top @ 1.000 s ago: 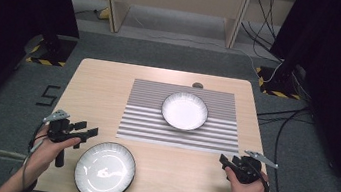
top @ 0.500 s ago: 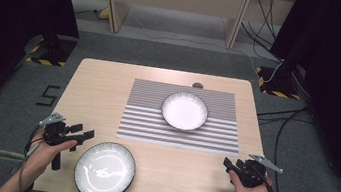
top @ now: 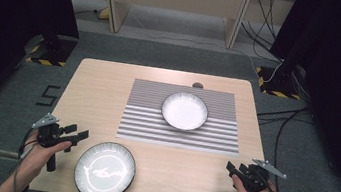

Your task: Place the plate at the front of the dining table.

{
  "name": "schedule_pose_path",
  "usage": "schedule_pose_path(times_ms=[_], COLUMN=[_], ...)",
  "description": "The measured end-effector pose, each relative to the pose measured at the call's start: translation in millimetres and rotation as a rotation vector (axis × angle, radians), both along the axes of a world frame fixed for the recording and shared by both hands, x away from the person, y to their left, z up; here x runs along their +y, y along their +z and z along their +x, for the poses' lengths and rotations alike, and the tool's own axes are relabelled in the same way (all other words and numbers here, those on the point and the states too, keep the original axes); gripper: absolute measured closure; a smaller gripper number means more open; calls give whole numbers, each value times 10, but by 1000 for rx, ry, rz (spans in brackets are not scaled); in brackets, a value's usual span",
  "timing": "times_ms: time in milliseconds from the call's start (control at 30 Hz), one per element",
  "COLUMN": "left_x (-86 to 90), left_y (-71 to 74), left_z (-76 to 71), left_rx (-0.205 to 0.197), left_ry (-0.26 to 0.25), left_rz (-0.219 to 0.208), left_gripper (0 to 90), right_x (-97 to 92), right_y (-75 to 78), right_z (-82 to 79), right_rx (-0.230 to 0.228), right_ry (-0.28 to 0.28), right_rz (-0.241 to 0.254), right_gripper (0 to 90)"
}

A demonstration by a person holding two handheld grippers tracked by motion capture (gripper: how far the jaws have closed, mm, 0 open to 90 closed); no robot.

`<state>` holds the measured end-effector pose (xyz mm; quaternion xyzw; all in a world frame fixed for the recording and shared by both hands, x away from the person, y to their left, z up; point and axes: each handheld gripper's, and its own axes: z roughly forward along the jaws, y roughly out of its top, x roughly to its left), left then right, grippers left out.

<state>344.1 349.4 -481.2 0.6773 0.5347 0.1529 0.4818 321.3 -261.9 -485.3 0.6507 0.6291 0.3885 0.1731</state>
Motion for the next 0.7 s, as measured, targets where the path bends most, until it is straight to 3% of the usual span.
schedule_pose_path(times_ms=[500,700], left_x=[74,-72], left_y=[-74,43], left_z=[-79,-27], left_rx=[7,-11], left_ry=[20,-37], left_rz=[-20,-46], left_gripper=[315,321], right_x=[-102,26], right_y=[-62,17], right_z=[-115,-62], right_rx=[2,-15], right_ry=[-28,10], right_rz=[1,16], right_gripper=[453,453])
